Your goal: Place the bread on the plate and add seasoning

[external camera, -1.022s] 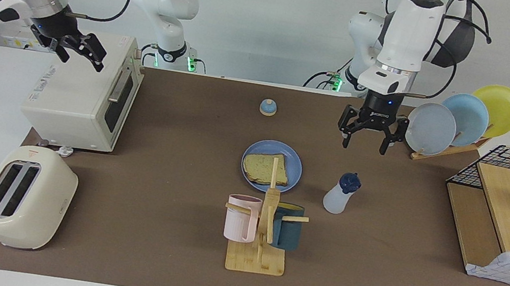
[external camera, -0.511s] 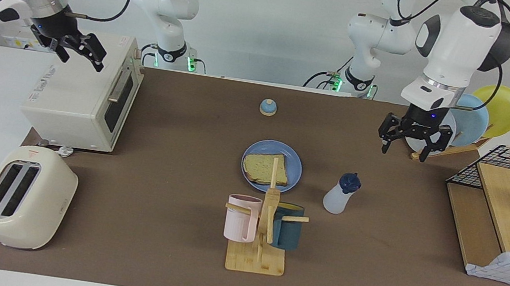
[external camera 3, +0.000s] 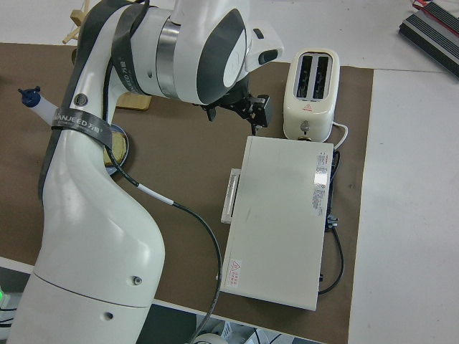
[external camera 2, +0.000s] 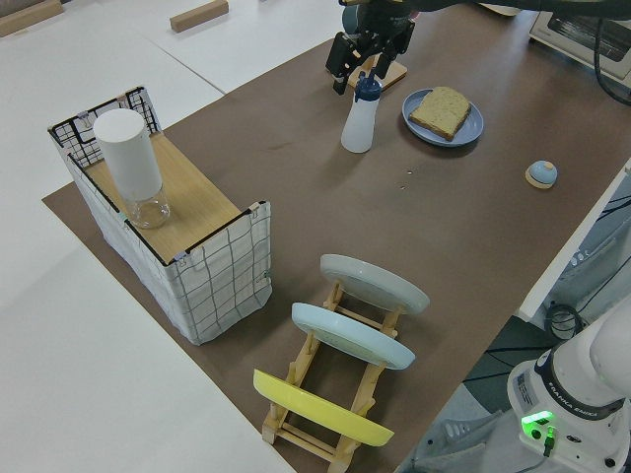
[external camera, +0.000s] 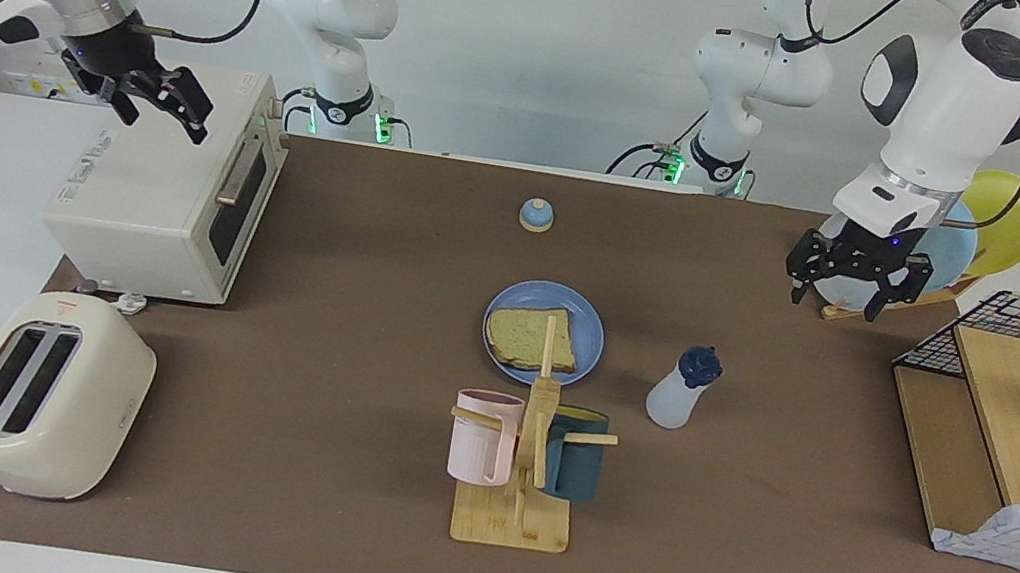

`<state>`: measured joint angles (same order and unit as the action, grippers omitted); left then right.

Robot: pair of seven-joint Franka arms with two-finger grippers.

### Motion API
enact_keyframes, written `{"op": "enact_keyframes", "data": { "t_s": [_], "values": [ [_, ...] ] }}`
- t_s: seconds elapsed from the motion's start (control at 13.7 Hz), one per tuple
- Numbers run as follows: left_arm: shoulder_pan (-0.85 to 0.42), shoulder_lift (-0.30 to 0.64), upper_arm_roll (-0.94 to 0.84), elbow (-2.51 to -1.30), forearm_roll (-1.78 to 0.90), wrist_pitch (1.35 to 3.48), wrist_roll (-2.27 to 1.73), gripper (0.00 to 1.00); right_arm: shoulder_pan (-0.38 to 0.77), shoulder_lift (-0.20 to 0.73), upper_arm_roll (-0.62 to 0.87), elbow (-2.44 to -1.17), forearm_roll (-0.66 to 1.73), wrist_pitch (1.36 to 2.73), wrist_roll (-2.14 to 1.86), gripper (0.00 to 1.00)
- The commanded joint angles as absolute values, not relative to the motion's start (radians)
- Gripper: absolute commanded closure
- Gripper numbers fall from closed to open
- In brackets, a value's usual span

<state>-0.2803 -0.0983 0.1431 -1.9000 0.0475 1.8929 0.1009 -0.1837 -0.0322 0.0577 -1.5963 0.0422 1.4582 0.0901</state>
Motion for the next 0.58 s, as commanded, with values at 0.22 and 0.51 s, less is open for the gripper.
{"op": "enact_keyframes", "data": {
  "t_s": [0.22,0.51],
  "values": [
    [-0.105,-0.089,-0.001,-1.735,-0.035,1.651,0.101,0.0,-0.184,-0.044,0.058,-1.603,0.032,1.45,0.077,0.0],
    [-0.101,-0.083,-0.005,-1.654,-0.06,1.557,-0.018,0.0,-0.184,-0.044,0.058,-1.603,0.032,1.45,0.077,0.0]
  ]
}}
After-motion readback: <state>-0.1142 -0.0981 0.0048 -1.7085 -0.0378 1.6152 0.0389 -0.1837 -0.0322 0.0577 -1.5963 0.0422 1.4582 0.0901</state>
